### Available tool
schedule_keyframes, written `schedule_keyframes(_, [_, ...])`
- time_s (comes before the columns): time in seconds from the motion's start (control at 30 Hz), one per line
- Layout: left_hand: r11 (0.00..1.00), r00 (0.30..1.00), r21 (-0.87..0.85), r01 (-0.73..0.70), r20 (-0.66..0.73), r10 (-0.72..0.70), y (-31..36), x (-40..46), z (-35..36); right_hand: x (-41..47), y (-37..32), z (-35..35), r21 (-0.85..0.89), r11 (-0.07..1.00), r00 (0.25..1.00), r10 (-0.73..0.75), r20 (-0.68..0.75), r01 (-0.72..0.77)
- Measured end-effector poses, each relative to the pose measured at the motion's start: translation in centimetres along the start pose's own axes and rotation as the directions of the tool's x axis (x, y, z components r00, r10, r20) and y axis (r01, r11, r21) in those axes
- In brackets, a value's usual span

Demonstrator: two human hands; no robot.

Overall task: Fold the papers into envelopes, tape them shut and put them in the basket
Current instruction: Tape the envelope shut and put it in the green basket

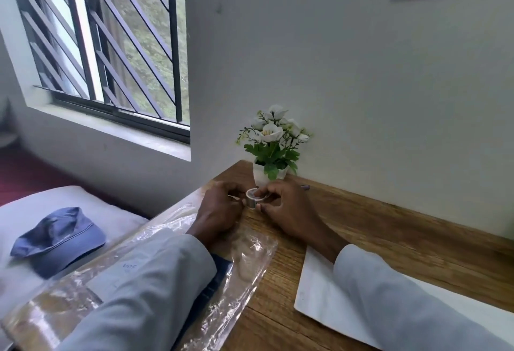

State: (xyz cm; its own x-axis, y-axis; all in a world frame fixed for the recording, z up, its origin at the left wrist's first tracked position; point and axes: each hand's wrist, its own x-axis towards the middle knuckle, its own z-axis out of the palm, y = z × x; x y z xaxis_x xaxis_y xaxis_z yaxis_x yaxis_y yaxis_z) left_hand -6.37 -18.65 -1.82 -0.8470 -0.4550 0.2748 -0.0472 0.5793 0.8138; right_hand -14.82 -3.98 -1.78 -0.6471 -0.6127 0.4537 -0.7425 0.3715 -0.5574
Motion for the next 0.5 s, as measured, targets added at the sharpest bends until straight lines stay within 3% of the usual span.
schedule_keyframes(0.3, [0.993, 0.996, -0.110, 0.048, -0.065, -0.055, -0.50, 0.14, 0.05, 0.00, 0.57, 0.30, 0.038, 0.999, 0.998, 0.016, -0.056, -0.013])
schedule_keyframes(0.5, [0.996, 0.998, -0.071, 0.052, -0.037, -0.055, -0.50, 0.19, -0.03, 0.00, 0.33, 0.23, -0.006, 1.000, 0.997, -0.004, -0.073, 0.004])
